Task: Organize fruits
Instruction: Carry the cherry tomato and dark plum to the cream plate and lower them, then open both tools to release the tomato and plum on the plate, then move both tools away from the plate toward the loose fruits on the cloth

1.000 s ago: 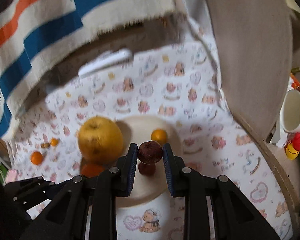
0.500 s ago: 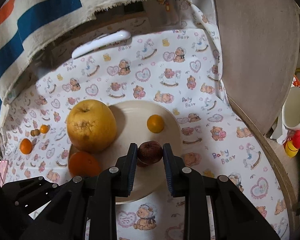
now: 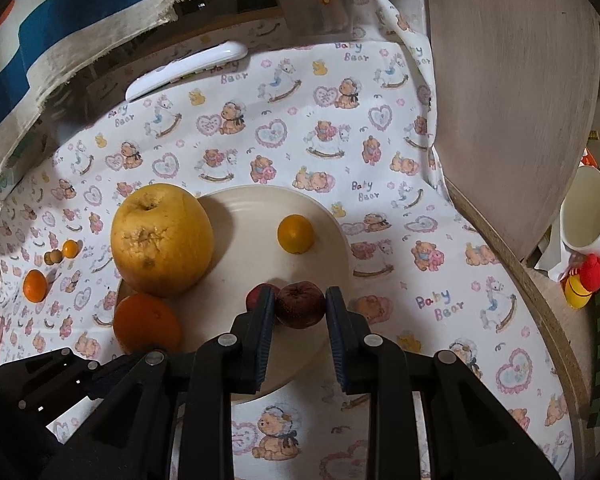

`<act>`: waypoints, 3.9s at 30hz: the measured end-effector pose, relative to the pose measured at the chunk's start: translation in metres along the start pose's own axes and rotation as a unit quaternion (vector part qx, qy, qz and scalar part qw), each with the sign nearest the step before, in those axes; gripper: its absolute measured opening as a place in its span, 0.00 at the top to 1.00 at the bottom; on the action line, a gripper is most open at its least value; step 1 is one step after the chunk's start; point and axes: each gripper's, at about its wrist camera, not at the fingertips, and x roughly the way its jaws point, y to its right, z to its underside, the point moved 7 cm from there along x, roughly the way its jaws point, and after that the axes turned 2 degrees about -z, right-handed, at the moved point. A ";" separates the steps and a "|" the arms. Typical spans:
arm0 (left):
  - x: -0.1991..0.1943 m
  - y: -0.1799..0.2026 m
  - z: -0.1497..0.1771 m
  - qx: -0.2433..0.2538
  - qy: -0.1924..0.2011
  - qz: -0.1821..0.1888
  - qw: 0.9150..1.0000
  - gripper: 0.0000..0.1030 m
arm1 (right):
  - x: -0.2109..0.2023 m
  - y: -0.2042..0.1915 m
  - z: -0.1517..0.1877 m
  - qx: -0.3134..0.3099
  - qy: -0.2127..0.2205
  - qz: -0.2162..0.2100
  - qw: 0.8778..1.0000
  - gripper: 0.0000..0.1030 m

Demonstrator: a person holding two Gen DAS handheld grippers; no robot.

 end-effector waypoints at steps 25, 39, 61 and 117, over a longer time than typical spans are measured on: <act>-0.021 0.002 -0.009 0.010 0.023 -0.019 1.000 0.71 | -0.007 -0.002 -0.002 0.005 0.014 -0.017 1.000 0.73; -0.064 -0.036 -0.002 -0.016 0.079 -0.051 0.995 0.63 | -0.033 -0.015 -0.013 -0.021 0.098 -0.017 0.995 0.73; -0.139 -0.121 0.011 -0.072 0.209 -0.156 0.963 0.01 | -0.072 -0.043 -0.017 -0.057 0.223 -0.020 0.973 0.08; -0.158 -0.348 0.081 -0.272 0.153 -0.280 0.908 0.01 | 0.041 -0.280 -0.040 -0.125 0.083 -0.042 0.988 0.01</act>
